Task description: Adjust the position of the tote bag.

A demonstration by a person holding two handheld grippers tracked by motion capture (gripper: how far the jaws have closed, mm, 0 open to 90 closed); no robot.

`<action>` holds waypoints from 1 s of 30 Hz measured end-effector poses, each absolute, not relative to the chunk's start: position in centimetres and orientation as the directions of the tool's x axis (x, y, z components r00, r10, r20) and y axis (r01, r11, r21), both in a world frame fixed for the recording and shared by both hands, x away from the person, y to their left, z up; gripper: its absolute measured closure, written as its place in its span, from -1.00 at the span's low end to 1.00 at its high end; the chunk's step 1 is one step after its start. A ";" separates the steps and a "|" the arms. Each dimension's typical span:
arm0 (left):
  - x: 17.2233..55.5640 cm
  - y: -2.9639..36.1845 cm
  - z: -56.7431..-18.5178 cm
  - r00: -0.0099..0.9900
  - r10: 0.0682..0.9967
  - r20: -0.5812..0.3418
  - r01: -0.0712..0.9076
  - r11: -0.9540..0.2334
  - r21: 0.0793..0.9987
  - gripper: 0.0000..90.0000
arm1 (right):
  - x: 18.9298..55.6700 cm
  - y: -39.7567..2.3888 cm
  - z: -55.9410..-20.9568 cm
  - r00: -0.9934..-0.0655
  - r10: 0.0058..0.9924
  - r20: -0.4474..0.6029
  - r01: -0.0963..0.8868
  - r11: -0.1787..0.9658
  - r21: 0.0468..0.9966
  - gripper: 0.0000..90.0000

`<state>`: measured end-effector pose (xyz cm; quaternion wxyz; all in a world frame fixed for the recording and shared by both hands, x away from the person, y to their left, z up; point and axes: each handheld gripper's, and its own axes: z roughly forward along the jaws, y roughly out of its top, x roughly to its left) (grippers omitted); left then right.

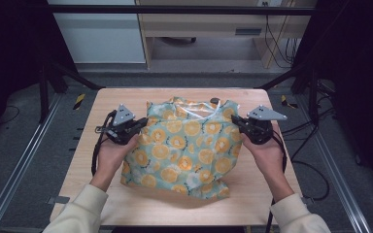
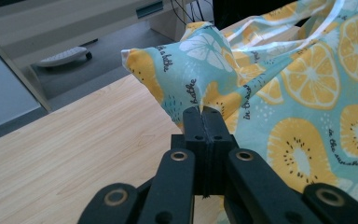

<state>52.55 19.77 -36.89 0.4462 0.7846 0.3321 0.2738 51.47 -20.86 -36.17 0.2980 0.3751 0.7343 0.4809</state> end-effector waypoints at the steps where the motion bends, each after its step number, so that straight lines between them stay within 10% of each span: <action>1: 52.0 20.0 -37.1 0.632 0.762 0.140 0.269 -0.385 0.883 1.00 | 51.2 -20.8 -36.1 -0.545 0.835 -0.079 0.259 0.257 0.931 1.00; 30: 47.8 21.2 -38.7 0.634 0.768 0.090 0.255 -0.317 0.913 1.00 | 46.3 -20.6 -37.8 -0.590 0.801 -0.099 0.216 0.275 0.937 0.99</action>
